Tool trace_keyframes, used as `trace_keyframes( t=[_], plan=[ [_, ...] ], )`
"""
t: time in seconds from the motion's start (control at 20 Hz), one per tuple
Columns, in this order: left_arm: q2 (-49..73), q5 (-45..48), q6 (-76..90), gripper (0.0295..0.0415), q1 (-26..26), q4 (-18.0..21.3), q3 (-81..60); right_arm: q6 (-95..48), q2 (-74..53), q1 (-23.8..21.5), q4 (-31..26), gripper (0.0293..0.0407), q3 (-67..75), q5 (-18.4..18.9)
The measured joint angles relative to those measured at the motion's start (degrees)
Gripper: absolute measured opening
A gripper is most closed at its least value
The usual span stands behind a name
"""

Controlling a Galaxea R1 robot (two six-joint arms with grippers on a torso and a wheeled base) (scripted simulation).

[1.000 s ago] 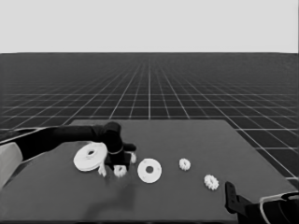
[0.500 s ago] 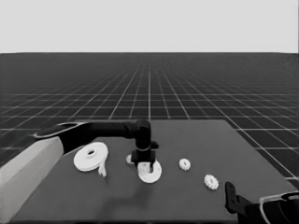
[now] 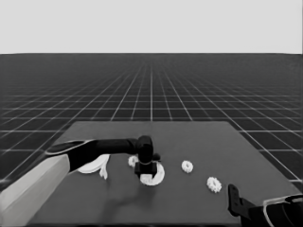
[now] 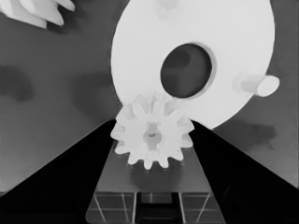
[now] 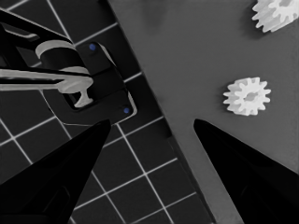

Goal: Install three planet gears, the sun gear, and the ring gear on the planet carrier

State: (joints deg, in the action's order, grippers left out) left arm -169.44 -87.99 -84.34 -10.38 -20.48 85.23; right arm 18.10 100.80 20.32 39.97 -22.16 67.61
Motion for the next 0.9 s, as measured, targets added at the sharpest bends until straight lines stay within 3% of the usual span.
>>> trace_keyframes(
  t=[0.1, 0.2, 0.25, 0.6, 0.7, 0.9],
  plan=[
    [0.0, 0.0, 0.0, 0.0312, -0.1, -0.1, 0.1, 0.0, 0.0, 0.0, 0.0, 0.0385, 0.0, 0.0],
    [0.0, 0.0, 0.1, 0.0372, -0.1, -0.1, 0.1, 0.0, 0.0, 0.0, 0.0, 0.0385, 0.0, 0.0],
    [0.0, 0.1, 0.1, 0.0381, -0.1, -0.1, 0.1, 0.0, 0.0, 0.0, 0.0, 0.0385, 0.0, 0.0],
    [0.0, 0.1, 0.1, 0.0385, -0.1, -0.1, 0.1, 0.0, 0.0, 0.0, 0.0, 0.0385, 0.0, 0.0],
    [0.9, -1.6, -3.1, 0.0385, 6.0, 5.9, -4.3, 0.0, 0.0, 0.0, 0.0, 0.0385, 0.0, 0.0],
    [1.0, -1.7, -3.9, 0.0385, 9.3, 9.1, -5.4, 0.0, 0.0, 0.0, 0.0, 0.0385, 0.0, 0.0]
  ],
)
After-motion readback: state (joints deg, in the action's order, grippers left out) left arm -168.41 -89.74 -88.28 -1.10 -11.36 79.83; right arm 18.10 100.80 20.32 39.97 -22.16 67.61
